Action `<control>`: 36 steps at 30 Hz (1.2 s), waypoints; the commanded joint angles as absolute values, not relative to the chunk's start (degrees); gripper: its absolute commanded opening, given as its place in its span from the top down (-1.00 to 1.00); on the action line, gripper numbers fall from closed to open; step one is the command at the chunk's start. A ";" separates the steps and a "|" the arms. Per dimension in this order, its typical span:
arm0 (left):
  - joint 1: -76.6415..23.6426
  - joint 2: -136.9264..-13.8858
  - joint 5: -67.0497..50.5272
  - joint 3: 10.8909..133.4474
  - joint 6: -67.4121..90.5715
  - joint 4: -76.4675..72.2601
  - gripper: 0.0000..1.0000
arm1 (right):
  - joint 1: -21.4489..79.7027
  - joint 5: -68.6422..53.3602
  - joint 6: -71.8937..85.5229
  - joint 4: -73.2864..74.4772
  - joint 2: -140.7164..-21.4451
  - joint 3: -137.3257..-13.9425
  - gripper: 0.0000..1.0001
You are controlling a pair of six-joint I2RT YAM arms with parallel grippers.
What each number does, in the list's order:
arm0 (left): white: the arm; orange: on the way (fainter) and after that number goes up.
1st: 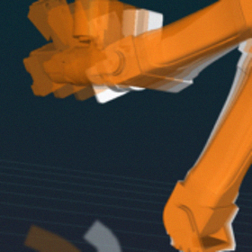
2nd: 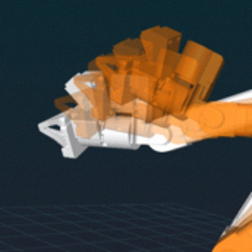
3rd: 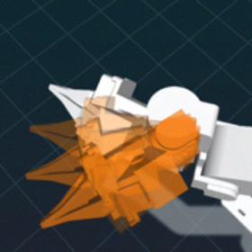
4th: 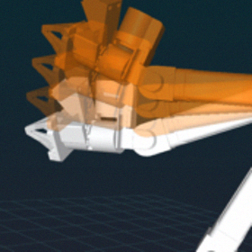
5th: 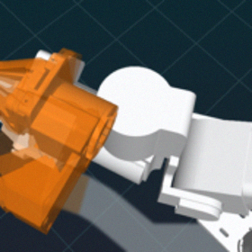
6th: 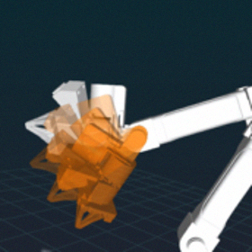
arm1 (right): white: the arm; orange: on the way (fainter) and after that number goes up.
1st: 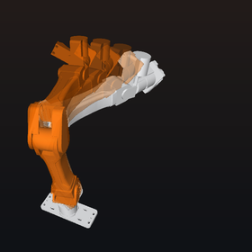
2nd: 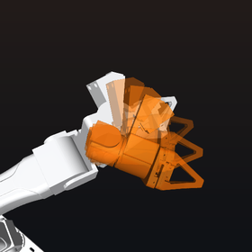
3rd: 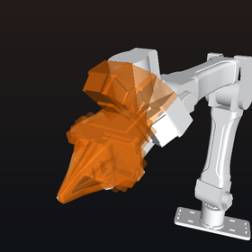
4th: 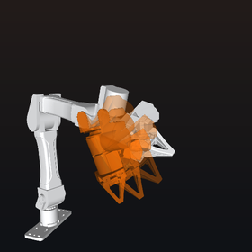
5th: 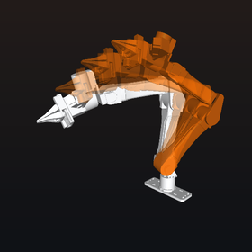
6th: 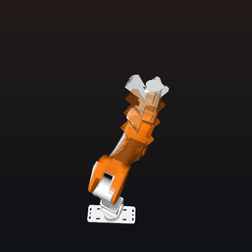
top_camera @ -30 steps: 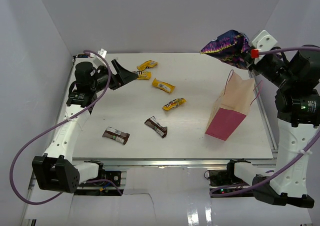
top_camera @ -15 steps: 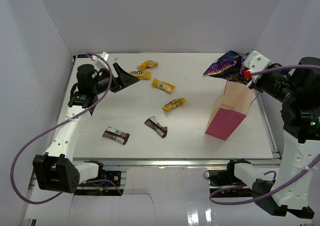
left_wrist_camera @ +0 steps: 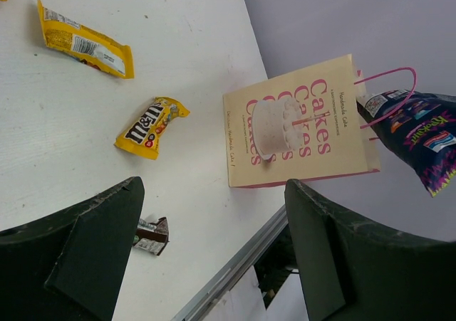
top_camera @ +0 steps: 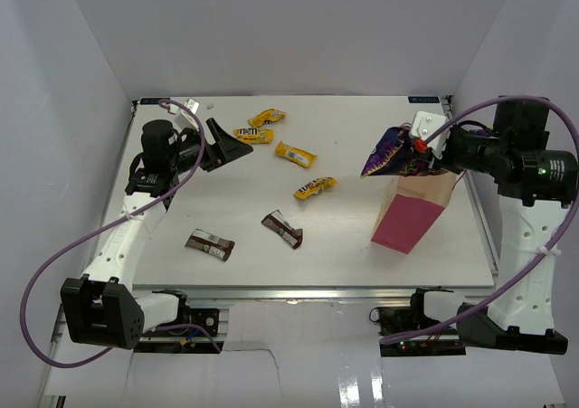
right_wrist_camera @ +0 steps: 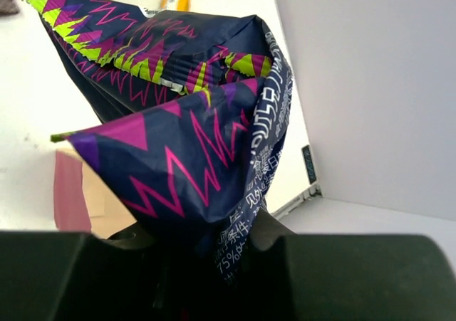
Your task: Place the snacks into the paper bag
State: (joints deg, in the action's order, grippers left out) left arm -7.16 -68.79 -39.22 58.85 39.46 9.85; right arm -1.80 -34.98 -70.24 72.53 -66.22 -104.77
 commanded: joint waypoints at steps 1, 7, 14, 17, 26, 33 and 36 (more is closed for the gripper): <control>-6.77 -66.62 -40.25 58.45 38.50 8.96 -0.82 | -1.76 -38.76 -79.09 71.79 -67.32 -106.09 0.85; -6.77 -66.36 -40.25 58.01 38.41 8.79 -0.83 | -1.76 -37.62 -84.81 73.47 -67.68 -101.25 0.85; -6.77 -67.50 -41.22 58.27 38.50 8.17 -0.83 | -1.76 -37.18 -86.22 72.78 -68.73 -97.04 0.82; -6.77 -67.68 -41.31 58.10 38.06 8.79 -0.83 | -1.76 -37.70 -85.87 71.72 -68.64 -95.02 0.53; -6.86 -67.32 -40.78 56.16 37.71 9.75 -0.83 | -1.76 -36.74 -79.38 65.31 -66.62 -94.74 -0.29; -6.86 -68.11 -40.70 55.55 37.71 10.11 -0.83 | -1.67 -45.60 -65.07 60.13 -66.36 -100.45 -0.48; -6.77 -68.38 -38.16 55.02 37.71 12.03 -0.83 | 2.95 -51.59 -44.76 49.25 -66.01 -97.49 -0.64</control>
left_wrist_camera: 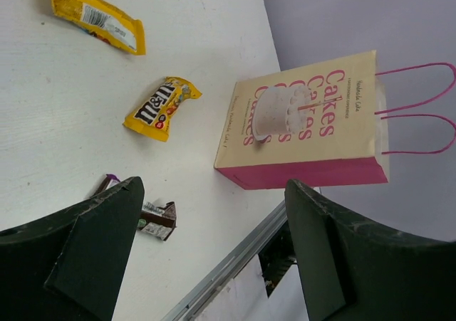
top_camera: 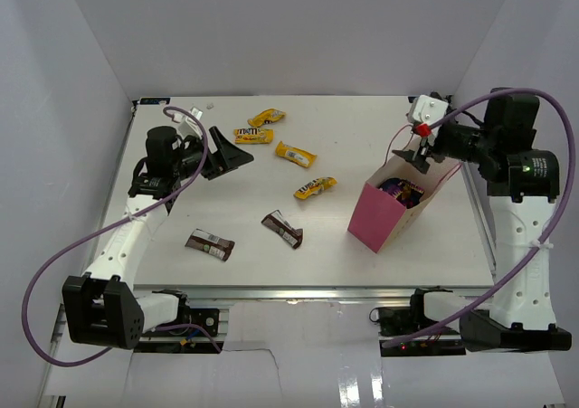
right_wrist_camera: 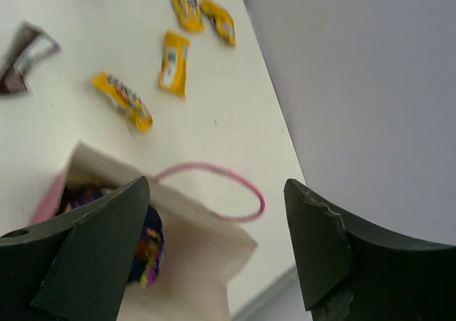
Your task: Place the snacks into the paper bag
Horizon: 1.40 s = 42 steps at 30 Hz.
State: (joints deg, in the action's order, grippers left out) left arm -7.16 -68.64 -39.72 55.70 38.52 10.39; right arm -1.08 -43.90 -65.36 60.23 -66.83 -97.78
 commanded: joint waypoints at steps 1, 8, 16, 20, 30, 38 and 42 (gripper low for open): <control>-6.85 -68.47 -36.84 55.11 37.36 14.48 -0.83 | 6.56 -49.16 -39.86 46.26 -66.09 -94.16 -0.63; -6.85 -64.00 -18.39 53.62 36.91 26.54 -0.82 | 33.03 -24.28 -37.23 41.99 -77.41 -88.06 -0.78; -6.86 -51.69 -7.83 39.84 55.26 35.76 -0.65 | 36.74 -11.80 -69.16 55.21 -104.57 -98.35 -0.64; -6.77 -47.47 -6.07 36.39 63.71 38.32 -0.65 | 37.26 -4.50 -74.60 48.97 -111.69 -96.60 -0.68; -6.77 -50.97 -0.62 39.55 73.12 51.66 -0.65 | 40.17 -1.76 -71.11 43.86 -123.66 -99.49 -0.55; -6.86 -52.47 6.50 42.01 77.17 60.81 -0.52 | 40.25 -5.60 -65.05 43.24 -122.35 -99.40 0.48; -6.86 -52.29 5.98 40.35 78.04 61.00 -0.52 | 39.38 -21.49 -61.79 47.80 -113.31 -100.28 0.61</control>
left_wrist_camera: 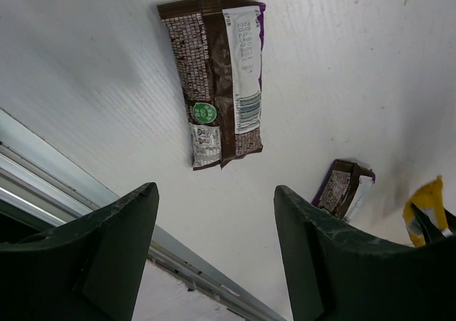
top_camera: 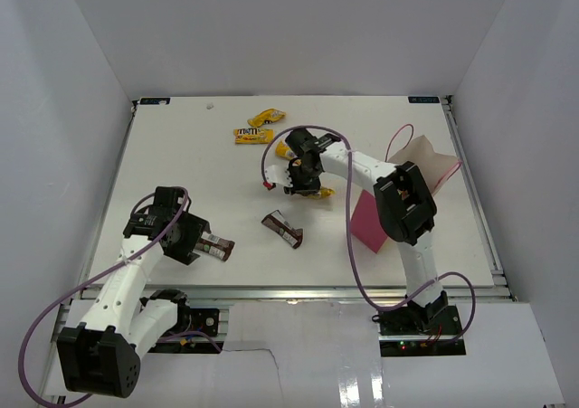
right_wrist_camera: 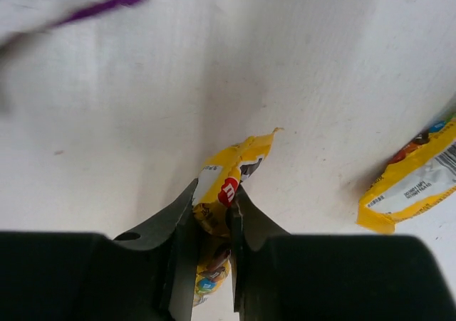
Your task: Place the snacks into the paper bag
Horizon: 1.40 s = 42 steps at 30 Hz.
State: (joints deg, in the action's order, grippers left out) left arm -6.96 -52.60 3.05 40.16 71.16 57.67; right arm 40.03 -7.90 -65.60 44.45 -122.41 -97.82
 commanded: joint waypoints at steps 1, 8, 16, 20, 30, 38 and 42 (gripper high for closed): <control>-6.77 -52.29 5.98 40.17 78.05 60.91 -0.52 | 38.85 -25.36 -61.70 50.94 -108.59 -100.89 0.61; -6.85 -52.73 6.50 38.76 78.57 59.94 -0.51 | 33.93 -51.94 -48.65 51.43 -89.14 -110.21 0.61; -6.86 -54.14 6.68 38.23 77.17 59.41 -0.53 | 13.73 -41.59 -45.09 47.02 -72.08 -103.02 0.61; -6.86 -55.46 6.07 38.58 76.82 58.54 -0.56 | 9.41 -35.69 -45.18 45.71 -67.68 -96.43 0.60; -6.86 -57.22 4.66 39.03 75.94 59.76 -0.68 | 4.57 -29.53 -42.19 41.93 -65.04 -81.31 0.35; -6.77 -55.55 6.06 37.79 76.73 60.73 -0.75 | 3.78 -32.69 -40.52 41.40 -63.63 -83.84 -0.39; -6.85 -59.66 7.82 37.88 76.03 59.60 -0.77 | 3.78 -36.90 -39.11 41.57 -62.49 -85.78 -0.42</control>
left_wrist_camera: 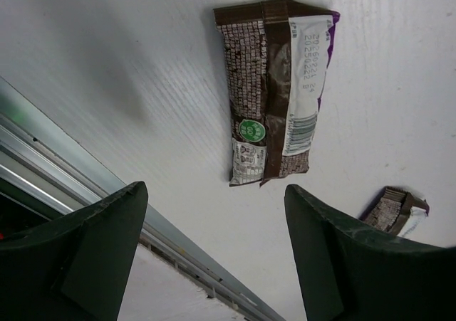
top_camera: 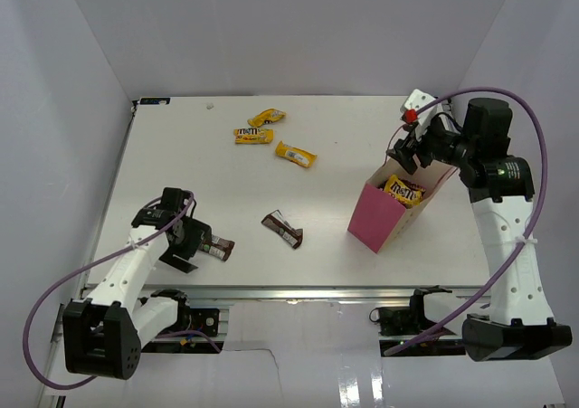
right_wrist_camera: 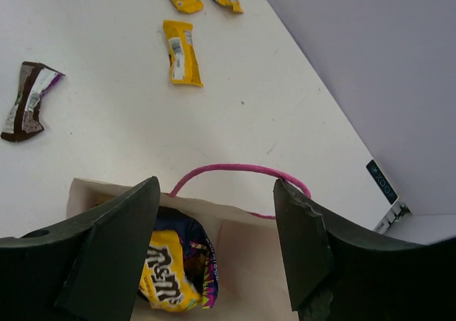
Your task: Place the snacks into the paper bag
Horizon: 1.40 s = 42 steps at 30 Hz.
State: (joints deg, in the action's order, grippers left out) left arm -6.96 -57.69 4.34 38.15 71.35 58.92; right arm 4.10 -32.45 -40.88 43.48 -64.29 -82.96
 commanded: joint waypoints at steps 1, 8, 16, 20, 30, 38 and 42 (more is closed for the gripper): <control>-6.77 -60.55 8.52 38.05 75.85 59.07 -0.77 | 3.78 -37.44 -39.02 41.57 -62.40 -85.52 -0.42; -6.85 -72.85 8.35 40.16 74.27 50.02 -0.67 | 3.78 -40.95 -38.06 42.01 -60.03 -81.04 -0.43; -6.86 -76.99 7.47 38.41 71.72 41.23 -0.23 | 3.78 -44.38 -38.85 43.51 -57.40 -77.00 -0.44; -6.86 -76.55 6.60 36.65 68.74 37.72 0.33 | 3.78 -46.40 -38.58 43.51 -57.04 -75.76 -0.43; -6.77 -66.39 -13.03 42.00 47.15 22.17 1.00 | 3.78 -51.77 -39.82 44.83 -57.74 -78.75 -0.42; -13.87 -66.25 -40.07 54.99 41.93 -2.81 1.00 | 2.20 -38.46 -24.28 34.21 -58.98 -80.94 -0.41; -25.02 -75.74 -40.96 68.35 38.94 -3.95 1.00 | 1.32 -16.22 -10.64 24.19 -59.24 -84.54 -0.33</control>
State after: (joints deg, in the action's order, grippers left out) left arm -19.05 -71.42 -33.71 61.12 42.94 2.09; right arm 2.11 -34.52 -22.57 35.22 -59.55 -79.85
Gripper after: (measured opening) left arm 0.032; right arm 0.673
